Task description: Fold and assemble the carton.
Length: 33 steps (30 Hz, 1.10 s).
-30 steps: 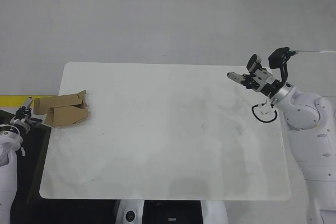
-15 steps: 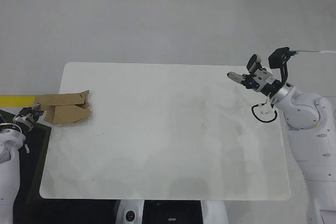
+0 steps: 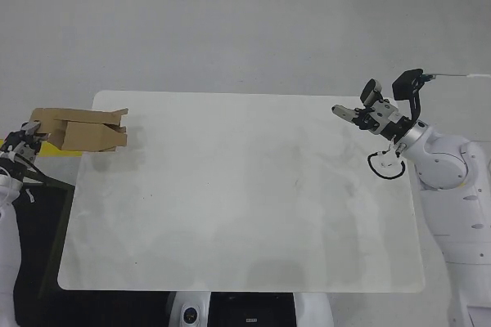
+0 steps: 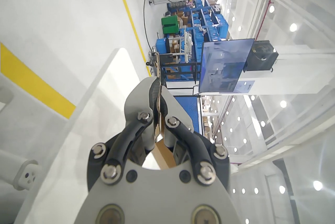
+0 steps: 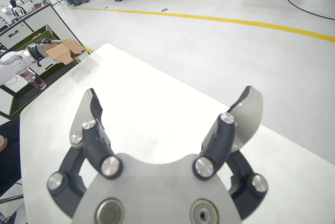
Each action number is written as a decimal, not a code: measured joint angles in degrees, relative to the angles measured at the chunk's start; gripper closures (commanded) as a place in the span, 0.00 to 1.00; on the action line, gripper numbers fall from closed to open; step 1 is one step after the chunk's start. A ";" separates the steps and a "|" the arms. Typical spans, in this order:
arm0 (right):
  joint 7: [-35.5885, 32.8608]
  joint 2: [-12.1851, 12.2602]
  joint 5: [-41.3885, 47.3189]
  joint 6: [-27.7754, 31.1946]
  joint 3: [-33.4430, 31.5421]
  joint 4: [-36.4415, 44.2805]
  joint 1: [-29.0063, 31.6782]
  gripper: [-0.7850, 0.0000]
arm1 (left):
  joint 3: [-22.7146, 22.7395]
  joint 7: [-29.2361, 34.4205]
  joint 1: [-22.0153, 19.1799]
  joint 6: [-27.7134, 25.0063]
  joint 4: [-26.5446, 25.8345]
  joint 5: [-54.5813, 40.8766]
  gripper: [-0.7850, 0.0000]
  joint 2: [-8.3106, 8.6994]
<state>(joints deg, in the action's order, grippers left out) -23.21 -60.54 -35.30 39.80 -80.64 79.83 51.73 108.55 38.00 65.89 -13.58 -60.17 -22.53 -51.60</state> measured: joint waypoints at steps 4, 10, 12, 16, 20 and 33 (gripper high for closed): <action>0.00 0.00 0.00 0.00 0.00 0.00 0.00 0.00 | -0.69 0.91 -1.63 -1.67 -2.38 1.17 1.00 0.12; 0.00 0.00 0.00 0.00 0.00 0.00 0.00 0.00 | -4.30 3.53 -7.32 -2.16 -2.10 0.99 1.00 -0.05; 0.00 0.00 0.00 0.00 0.00 0.00 0.00 0.00 | -6.12 4.48 -9.77 -1.78 -1.03 1.40 1.00 -0.18; 0.00 0.00 0.00 0.00 0.00 0.00 0.00 0.00 | -10.89 7.72 -16.17 -1.70 2.49 3.60 1.00 -0.51; 0.00 0.00 0.00 0.00 0.00 0.00 0.00 0.00 | -15.44 11.26 -22.14 -2.52 5.47 4.86 1.00 -1.06; 0.00 0.00 0.00 0.00 0.00 0.00 0.00 0.00 | -31.70 24.34 -33.61 -7.34 9.46 7.87 1.00 -4.32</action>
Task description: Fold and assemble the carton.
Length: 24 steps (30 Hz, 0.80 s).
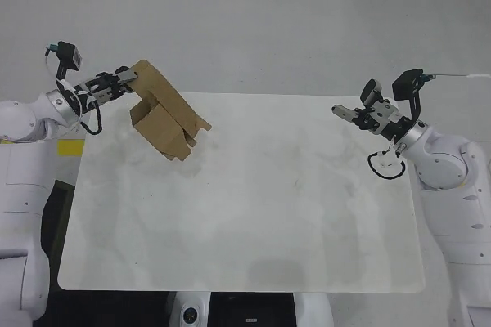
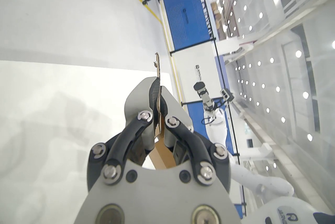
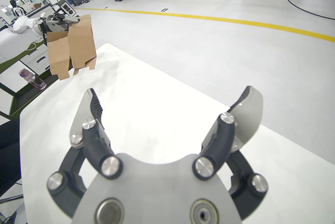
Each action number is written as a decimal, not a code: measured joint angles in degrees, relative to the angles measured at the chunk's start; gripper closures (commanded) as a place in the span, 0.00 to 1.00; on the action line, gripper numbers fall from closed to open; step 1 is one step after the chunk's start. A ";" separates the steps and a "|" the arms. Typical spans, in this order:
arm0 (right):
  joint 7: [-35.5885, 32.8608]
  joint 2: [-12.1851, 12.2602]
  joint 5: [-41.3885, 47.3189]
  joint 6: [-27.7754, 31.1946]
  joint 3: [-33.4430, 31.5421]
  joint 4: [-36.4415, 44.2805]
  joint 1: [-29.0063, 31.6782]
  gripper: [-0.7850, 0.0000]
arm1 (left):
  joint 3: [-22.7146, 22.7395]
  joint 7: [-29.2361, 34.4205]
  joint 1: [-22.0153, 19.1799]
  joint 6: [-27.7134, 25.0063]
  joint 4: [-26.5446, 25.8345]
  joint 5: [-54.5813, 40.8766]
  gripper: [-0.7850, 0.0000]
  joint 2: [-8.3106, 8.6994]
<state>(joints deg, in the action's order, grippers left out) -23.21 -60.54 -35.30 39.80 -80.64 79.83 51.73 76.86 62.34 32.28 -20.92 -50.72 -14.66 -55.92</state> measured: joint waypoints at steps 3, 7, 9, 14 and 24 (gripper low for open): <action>0.00 0.00 0.00 0.00 0.00 0.00 0.00 0.00 | -3.74 1.30 -0.81 -0.43 -0.24 -0.64 1.00 -1.11; 0.00 0.00 0.00 0.00 0.00 0.00 0.00 0.00 | -8.95 2.96 -0.97 -0.63 -2.15 -2.11 1.00 -2.78; 0.00 0.00 0.00 0.00 0.00 0.00 0.00 0.00 | -10.97 3.56 -0.89 -0.75 -3.05 -2.66 1.00 -3.42; 0.00 0.00 0.00 0.00 0.00 0.00 0.00 0.00 | -15.36 4.02 -1.26 -0.84 -4.45 -3.29 1.00 -4.90; 0.00 0.00 0.00 0.00 0.00 0.00 0.00 0.00 | -20.46 6.90 -3.19 -2.43 -4.54 -4.19 1.00 -6.84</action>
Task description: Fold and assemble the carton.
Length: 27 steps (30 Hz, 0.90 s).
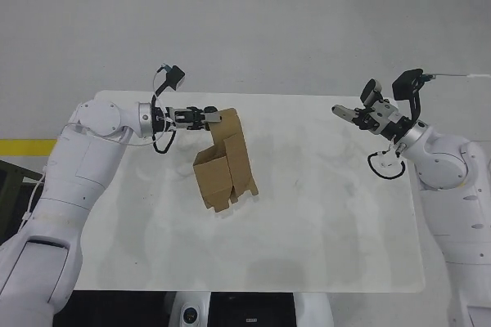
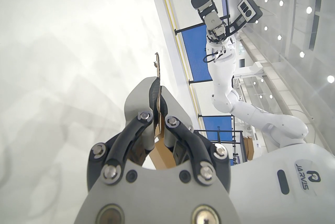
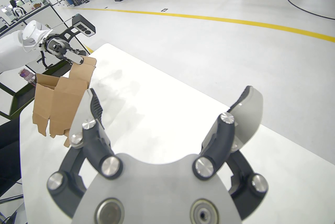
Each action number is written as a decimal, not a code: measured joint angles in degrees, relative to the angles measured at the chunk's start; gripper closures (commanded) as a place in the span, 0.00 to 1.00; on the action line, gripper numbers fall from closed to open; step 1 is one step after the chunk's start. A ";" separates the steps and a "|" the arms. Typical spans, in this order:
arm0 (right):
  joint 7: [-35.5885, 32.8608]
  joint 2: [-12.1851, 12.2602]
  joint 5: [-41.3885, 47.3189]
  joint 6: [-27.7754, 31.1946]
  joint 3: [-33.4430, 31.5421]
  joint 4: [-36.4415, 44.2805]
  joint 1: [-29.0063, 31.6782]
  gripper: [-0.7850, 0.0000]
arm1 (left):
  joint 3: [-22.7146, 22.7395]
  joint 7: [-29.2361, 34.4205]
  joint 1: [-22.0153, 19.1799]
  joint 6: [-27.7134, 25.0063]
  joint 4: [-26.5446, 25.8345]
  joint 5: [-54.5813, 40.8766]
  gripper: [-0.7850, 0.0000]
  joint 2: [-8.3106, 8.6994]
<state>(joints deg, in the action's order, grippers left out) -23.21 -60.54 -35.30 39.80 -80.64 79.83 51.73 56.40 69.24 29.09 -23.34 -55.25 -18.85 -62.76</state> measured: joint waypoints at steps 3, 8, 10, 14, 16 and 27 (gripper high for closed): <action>0.00 0.00 0.00 0.00 0.00 0.00 0.00 0.00 | -1.18 -0.02 -0.62 0.12 -0.25 0.07 1.00 -0.53; 0.00 0.00 0.00 0.00 0.00 0.00 0.00 0.00 | -2.97 0.61 -1.59 0.82 -1.80 -0.87 1.00 -1.42; 0.00 0.00 0.00 0.00 0.00 0.00 0.00 0.00 | -3.71 1.04 -1.78 1.13 -2.54 -1.53 1.00 -1.79; 0.00 0.00 0.00 0.00 0.00 0.00 0.00 0.00 | -4.58 1.99 -1.65 2.81 -3.64 -5.12 1.00 -2.49; 0.00 0.00 0.00 0.00 0.00 0.00 0.00 0.00 | -4.96 1.83 -1.55 2.81 -4.05 -5.02 1.00 -2.67; 0.00 0.00 0.00 0.00 0.00 0.00 0.00 0.00 | -5.00 1.72 -1.51 2.76 -4.08 -4.91 1.00 -2.68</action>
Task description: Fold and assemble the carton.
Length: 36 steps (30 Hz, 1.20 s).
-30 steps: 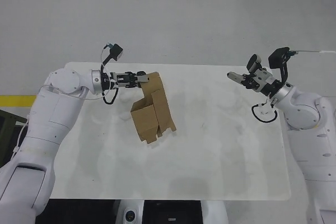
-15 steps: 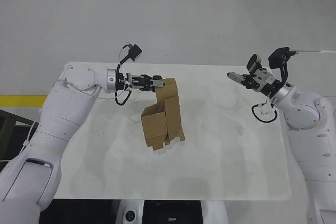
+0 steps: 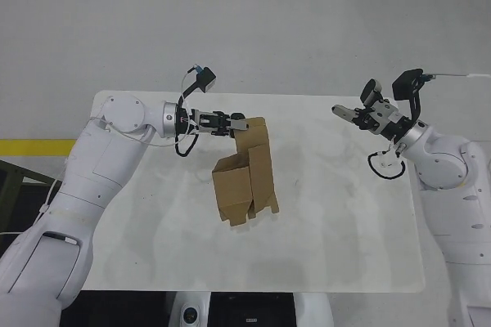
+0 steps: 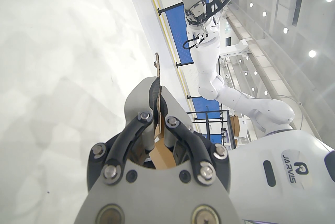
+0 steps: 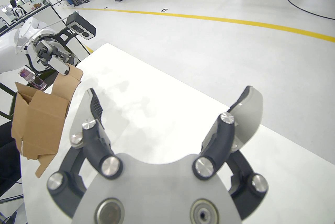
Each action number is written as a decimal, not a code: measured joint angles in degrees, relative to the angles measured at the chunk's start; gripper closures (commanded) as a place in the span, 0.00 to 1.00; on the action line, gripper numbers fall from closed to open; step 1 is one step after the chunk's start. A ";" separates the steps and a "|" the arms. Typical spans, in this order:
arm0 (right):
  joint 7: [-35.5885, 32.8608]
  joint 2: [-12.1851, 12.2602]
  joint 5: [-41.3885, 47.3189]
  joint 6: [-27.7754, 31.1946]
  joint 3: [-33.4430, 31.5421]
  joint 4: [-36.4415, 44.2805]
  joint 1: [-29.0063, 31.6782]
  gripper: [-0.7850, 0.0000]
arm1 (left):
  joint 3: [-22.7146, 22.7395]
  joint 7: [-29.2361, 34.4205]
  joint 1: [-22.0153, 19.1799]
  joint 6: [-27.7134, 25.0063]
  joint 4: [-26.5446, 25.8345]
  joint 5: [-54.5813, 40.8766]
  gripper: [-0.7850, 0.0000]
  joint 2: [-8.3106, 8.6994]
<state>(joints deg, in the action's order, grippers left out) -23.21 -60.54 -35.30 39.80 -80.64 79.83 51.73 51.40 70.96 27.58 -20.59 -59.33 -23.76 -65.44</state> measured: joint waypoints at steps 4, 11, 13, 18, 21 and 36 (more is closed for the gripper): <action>0.00 0.00 0.00 0.00 0.00 0.00 0.00 0.00 | 0.00 0.00 0.00 0.00 0.00 0.00 1.00 0.00; -5.51 0.00 4.99 -0.21 1.85 -0.36 0.17 0.00 | 0.10 -1.13 1.02 0.33 -1.55 0.58 1.00 0.08; -10.08 0.04 8.84 0.45 3.08 -1.26 -0.63 0.00 | 0.30 -0.48 1.48 0.36 -2.65 1.40 1.00 0.26; -21.74 -0.15 20.07 1.72 7.49 -4.00 -2.74 0.00 | 0.19 1.48 1.39 -0.47 -2.82 2.30 1.00 0.29; -30.87 -0.38 27.78 1.34 11.23 -5.89 -4.85 0.00 | -0.32 2.13 0.84 -1.92 -1.48 1.90 1.00 -0.08; -43.52 -0.86 52.33 -2.24 27.61 -8.25 -11.40 0.00 | -4.78 4.47 -1.24 -8.28 6.71 -6.69 1.00 -3.39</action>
<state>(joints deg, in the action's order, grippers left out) -66.74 -61.40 17.03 37.56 -53.03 71.58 40.33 46.62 75.43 26.34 -28.87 -52.62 -30.44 -68.83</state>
